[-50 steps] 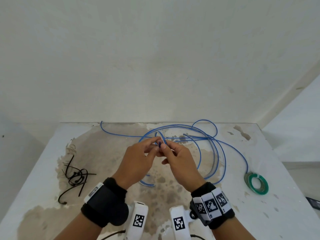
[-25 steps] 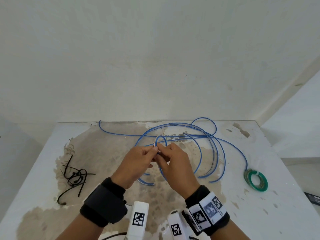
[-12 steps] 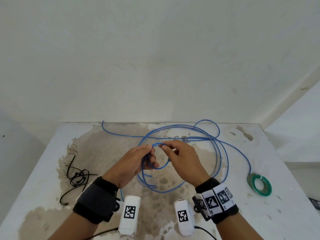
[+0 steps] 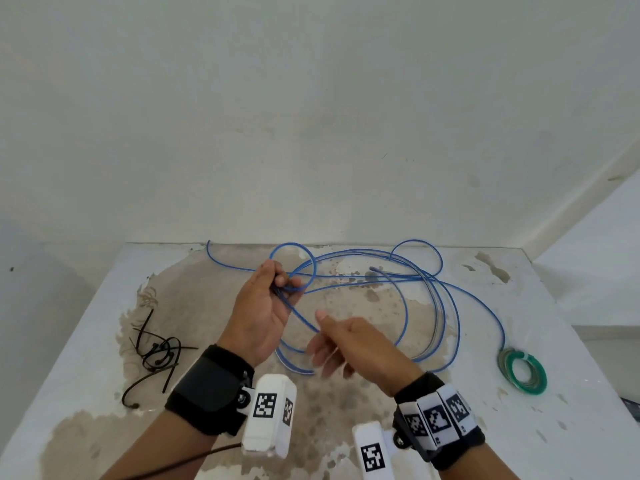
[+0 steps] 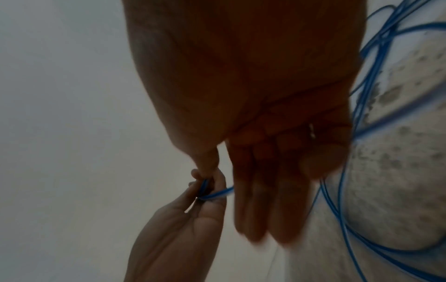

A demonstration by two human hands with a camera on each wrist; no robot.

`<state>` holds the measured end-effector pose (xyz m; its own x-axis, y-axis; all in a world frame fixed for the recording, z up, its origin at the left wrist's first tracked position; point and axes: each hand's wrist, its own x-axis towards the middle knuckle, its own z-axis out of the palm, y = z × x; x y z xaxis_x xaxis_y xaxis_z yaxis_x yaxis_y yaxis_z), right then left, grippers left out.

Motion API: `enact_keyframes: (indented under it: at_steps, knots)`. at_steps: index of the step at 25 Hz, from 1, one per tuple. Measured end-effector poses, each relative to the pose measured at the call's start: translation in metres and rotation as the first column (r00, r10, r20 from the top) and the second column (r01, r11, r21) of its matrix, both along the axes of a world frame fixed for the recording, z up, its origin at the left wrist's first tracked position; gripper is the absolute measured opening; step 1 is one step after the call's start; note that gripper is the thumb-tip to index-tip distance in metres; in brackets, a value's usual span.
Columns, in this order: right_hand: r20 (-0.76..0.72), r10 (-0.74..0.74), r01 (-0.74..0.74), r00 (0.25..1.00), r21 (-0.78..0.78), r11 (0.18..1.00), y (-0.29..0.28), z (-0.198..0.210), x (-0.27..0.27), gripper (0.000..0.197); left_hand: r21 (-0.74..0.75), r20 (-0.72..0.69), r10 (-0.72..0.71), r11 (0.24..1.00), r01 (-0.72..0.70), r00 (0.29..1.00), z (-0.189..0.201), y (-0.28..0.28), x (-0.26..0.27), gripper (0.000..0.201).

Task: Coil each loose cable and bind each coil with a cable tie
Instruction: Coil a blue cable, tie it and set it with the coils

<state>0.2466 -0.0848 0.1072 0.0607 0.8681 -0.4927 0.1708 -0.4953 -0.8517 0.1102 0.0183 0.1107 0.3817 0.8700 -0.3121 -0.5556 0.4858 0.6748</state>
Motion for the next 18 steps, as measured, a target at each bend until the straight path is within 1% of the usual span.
enact_keyframes:
  at_steps: [1, 2, 3, 4, 5, 6, 7, 8, 9, 11, 13, 15, 18]
  knots:
    - [-0.01, 0.127, -0.127, 0.992, -0.083, 0.988, -0.005, -0.002, -0.002, 0.057, -0.018, 0.034, 0.02, 1.0, -0.02, 0.999, 0.0, 0.0, 0.001, 0.03]
    - [-0.012, 0.171, -0.171, 0.985, -0.111, 0.979, -0.008, -0.006, -0.004, 0.054, -0.029, 0.057, 0.031, 0.999, -0.03, 0.998, 0.001, 0.0, 0.003, 0.03]
    - [-0.025, 0.116, -0.118, 0.993, -0.089, 0.989, -0.01, -0.012, -0.007, 0.046, -0.038, 0.071, 0.036, 0.999, -0.034, 0.997, 0.0, -0.001, 0.005, 0.03]
    - [-0.081, -0.032, 0.027, 0.996, -0.052, 0.998, -0.009, -0.018, -0.01, 0.038, -0.045, 0.074, 0.04, 0.998, -0.036, 0.996, 0.0, -0.003, 0.006, 0.029]
    - [-0.189, -0.237, 0.237, 0.953, -0.028, 0.971, -0.008, -0.021, -0.012, 0.032, -0.048, 0.063, 0.04, 0.998, -0.037, 0.997, -0.001, -0.004, 0.008, 0.029]
    - [-0.332, -0.418, 0.434, 0.846, -0.03, 0.901, -0.007, -0.022, -0.013, 0.028, -0.046, 0.043, 0.038, 0.998, -0.036, 0.998, -0.003, -0.006, 0.008, 0.029]
    - [-0.451, -0.521, 0.568, 0.725, -0.038, 0.822, -0.005, -0.02, -0.012, 0.026, -0.042, 0.013, 0.032, 0.999, -0.031, 0.999, -0.006, -0.008, 0.009, 0.029]
    - [-0.504, -0.564, 0.638, 0.655, -0.032, 0.769, -0.004, -0.018, -0.009, 0.024, -0.038, -0.023, 0.02, 0.999, -0.021, 1.0, -0.008, -0.01, 0.008, 0.028]
    - [-0.498, -0.57, 0.657, 0.654, 0.001, 0.754, -0.004, -0.017, -0.006, 0.023, -0.034, -0.063, 0.002, 0.999, -0.004, 0.998, -0.011, -0.012, 0.008, 0.028]
    - [-0.432, -0.548, 0.637, 0.716, 0.083, 0.766, -0.005, -0.013, -0.001, 0.025, -0.034, -0.143, -0.062, 0.998, 0.057, 0.988, -0.013, -0.017, 0.008, 0.027]
    - [-0.347, -0.52, 0.591, 0.781, 0.141, 0.794, -0.007, -0.013, 0.002, 0.023, -0.023, -0.241, -0.144, 0.99, 0.142, 0.96, -0.012, -0.021, 0.009, 0.027]
    - [-0.279, -0.484, 0.541, 0.829, 0.186, 0.82, -0.011, -0.012, 0.004, 0.02, 0.019, -0.369, -0.209, 0.972, 0.232, 0.905, -0.01, -0.024, 0.009, 0.027]
    - [-0.189, -0.39, 0.428, 0.901, 0.243, 0.871, -0.016, -0.008, 0.008, 0.022, 0.137, -0.577, -0.244, 0.912, 0.387, 0.78, -0.01, -0.029, 0.008, 0.031]
